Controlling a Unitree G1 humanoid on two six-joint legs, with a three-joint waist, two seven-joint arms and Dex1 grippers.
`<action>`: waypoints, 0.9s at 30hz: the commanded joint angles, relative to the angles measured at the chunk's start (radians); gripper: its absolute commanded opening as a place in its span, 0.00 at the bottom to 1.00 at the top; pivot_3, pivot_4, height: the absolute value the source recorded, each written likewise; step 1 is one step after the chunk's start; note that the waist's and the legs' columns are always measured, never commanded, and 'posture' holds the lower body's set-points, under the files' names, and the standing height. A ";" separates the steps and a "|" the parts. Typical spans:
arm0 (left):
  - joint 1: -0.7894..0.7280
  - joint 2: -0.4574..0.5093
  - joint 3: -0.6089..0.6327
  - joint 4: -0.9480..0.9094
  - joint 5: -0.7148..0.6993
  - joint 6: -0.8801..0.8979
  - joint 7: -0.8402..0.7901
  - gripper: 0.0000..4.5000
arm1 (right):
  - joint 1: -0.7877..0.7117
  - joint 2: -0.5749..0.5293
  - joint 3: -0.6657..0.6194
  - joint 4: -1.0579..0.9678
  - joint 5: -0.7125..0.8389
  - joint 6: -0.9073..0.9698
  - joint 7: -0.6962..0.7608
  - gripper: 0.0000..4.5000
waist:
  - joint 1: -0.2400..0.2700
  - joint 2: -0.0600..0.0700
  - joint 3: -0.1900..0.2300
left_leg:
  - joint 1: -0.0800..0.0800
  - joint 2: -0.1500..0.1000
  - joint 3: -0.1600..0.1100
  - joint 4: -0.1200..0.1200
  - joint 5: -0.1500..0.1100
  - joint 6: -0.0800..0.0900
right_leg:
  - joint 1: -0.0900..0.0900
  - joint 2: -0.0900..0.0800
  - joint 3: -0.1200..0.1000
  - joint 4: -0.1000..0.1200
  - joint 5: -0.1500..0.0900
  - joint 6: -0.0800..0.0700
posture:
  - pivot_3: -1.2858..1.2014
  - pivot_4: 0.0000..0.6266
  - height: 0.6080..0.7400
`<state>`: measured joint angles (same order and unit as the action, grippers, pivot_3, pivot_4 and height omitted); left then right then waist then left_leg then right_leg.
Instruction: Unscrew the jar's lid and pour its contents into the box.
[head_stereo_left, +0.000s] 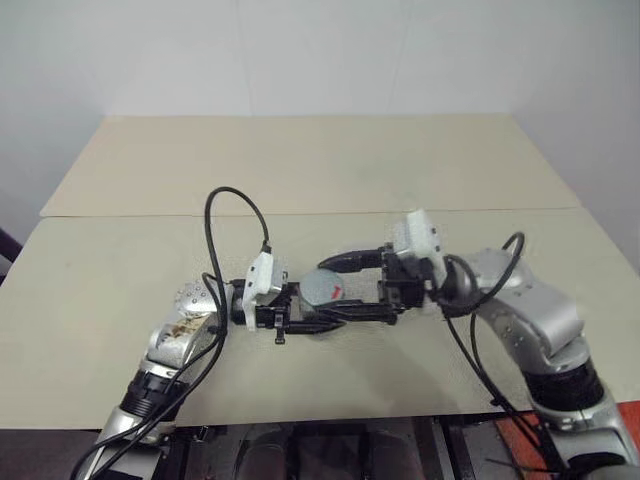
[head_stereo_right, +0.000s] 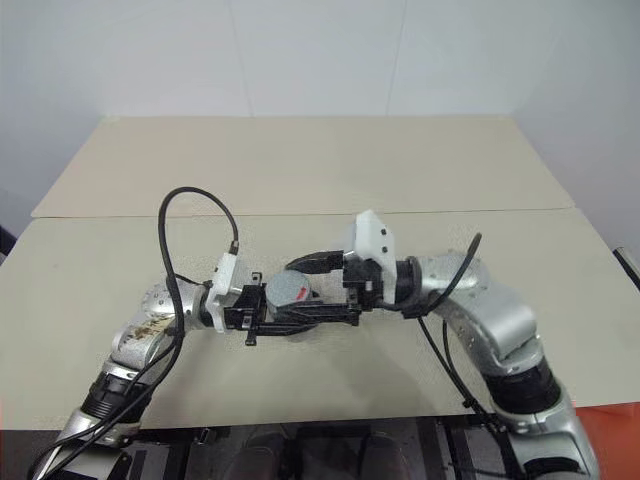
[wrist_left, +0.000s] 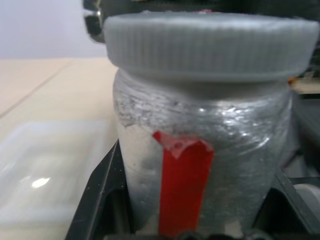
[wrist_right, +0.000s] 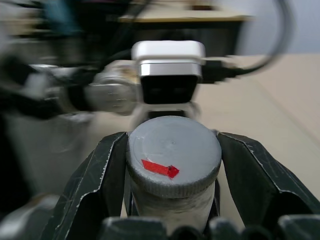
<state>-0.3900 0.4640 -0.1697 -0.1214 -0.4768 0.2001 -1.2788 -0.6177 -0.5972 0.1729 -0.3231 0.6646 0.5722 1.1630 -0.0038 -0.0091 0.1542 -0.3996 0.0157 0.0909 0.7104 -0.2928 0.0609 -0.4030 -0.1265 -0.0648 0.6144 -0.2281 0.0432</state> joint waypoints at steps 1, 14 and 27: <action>-0.009 0.034 0.064 -0.040 -0.044 -0.006 -0.008 0.44 | -0.068 -0.028 0.007 0.193 0.006 -0.078 0.254 0.62 | -0.001 0.000 0.000 | 0.000 0.000 0.000 0.000 0.000 0.000 | 0.000 0.000 0.000 0.000 0.000 0.000 | 0.52 0.24 1.00; -0.006 0.041 0.056 -0.047 -0.042 -0.003 -0.002 0.44 | -0.270 0.004 0.143 0.565 0.001 -0.368 0.451 0.62 | -0.001 0.000 0.000 | -0.002 0.000 0.000 0.000 0.000 0.000 | -0.001 -0.001 -0.001 0.001 0.000 0.000 | 0.52 0.24 1.00; 0.013 0.003 0.073 0.056 0.012 -0.052 0.070 0.44 | 0.006 -0.064 -0.205 0.095 0.088 -0.166 0.031 0.99 | 0.014 0.000 0.000 | -0.002 0.000 0.000 0.000 0.000 -0.001 | -0.001 -0.001 -0.002 0.001 0.000 0.000 | 0.52 0.24 1.00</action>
<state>-0.3670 0.4707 -0.1125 -0.0648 -0.4704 0.1758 -1.2230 -0.6264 -0.6534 0.0270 -0.1163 0.7300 0.3768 1.2932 0.0105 -0.0089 0.1544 -0.4015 0.0162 0.0916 0.7110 -0.2925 0.0601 -0.4045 -0.1279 -0.0664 0.6162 -0.2281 0.0433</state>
